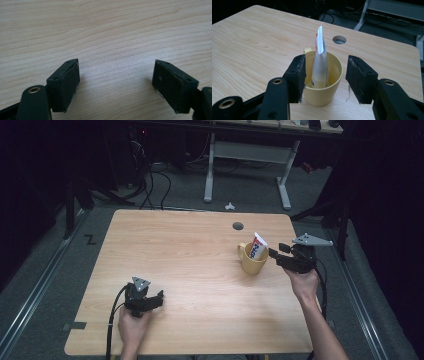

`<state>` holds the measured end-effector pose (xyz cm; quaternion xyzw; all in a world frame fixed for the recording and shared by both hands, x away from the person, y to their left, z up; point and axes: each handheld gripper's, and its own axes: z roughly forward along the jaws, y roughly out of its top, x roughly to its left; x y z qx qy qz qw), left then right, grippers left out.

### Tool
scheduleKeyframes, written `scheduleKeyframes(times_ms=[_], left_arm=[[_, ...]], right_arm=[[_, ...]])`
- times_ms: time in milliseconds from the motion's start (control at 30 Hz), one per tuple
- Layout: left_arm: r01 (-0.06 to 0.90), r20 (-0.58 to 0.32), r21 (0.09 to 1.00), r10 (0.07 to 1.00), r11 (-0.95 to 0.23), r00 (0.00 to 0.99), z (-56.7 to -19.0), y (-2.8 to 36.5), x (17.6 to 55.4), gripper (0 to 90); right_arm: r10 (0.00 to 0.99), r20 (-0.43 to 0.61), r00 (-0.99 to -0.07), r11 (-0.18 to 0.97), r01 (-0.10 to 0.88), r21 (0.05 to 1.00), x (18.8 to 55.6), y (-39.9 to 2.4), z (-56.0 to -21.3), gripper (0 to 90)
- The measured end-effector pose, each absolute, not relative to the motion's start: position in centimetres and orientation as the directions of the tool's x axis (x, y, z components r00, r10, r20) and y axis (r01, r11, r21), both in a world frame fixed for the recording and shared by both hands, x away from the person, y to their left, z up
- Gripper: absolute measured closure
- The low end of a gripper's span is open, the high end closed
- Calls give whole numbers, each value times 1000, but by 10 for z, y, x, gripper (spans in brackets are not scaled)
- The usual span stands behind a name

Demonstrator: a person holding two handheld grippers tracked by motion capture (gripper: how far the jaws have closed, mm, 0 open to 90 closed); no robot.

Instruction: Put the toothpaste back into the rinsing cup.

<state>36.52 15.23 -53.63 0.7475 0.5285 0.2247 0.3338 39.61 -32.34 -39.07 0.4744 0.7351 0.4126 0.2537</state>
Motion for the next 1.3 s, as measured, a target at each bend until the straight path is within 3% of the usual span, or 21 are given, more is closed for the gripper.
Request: scheduleKeyframes(times_ms=[1300], left_arm=[[640, -16, 736, 940, -220, 341, -536, 152, 365, 221]], right_arm=[[907, 69, -415, 155, 481, 863, 363, -340, -399, 511]])
